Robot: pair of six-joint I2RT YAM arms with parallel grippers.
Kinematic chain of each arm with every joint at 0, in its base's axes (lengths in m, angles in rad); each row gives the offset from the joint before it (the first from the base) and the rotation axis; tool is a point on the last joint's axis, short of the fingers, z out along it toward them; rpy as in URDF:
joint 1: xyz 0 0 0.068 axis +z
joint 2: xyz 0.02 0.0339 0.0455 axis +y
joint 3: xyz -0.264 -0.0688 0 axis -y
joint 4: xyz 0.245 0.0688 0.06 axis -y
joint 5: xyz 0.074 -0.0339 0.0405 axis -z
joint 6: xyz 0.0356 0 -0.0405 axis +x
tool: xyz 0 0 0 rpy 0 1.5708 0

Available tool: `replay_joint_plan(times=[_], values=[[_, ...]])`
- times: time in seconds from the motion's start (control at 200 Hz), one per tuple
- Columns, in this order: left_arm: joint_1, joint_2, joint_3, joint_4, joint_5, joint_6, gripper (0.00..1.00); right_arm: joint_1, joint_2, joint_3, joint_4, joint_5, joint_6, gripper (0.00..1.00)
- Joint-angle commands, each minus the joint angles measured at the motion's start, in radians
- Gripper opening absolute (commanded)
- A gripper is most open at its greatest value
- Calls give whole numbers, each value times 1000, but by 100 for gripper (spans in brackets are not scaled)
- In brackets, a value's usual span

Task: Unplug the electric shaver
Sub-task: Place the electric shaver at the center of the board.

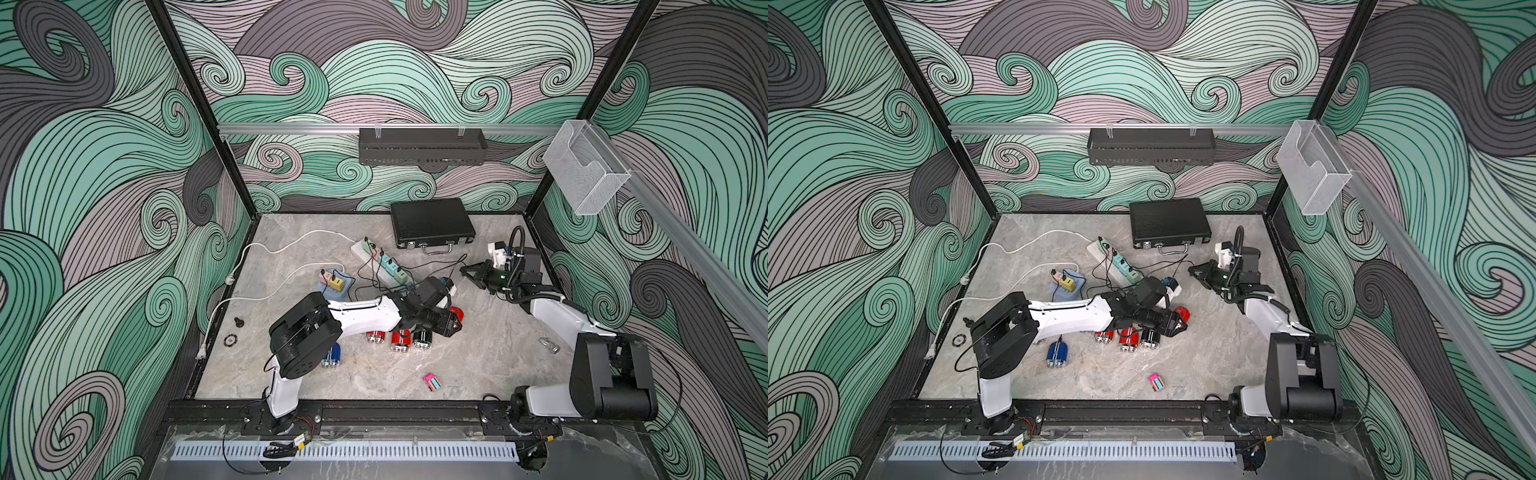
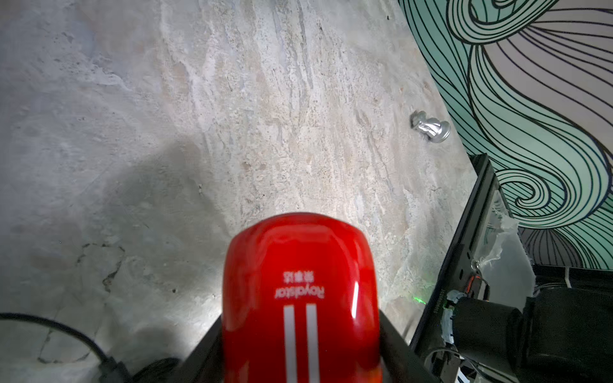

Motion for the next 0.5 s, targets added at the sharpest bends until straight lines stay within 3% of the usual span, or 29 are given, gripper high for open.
replay_joint_plan(times=[0.0,0.495], values=[[1,-20,31,-5,12,-7,10,0,3,19,-7,30,-12,7],[-19,155,296,-328,-207,-34,9,34,149,90,-205,121,-79,7]])
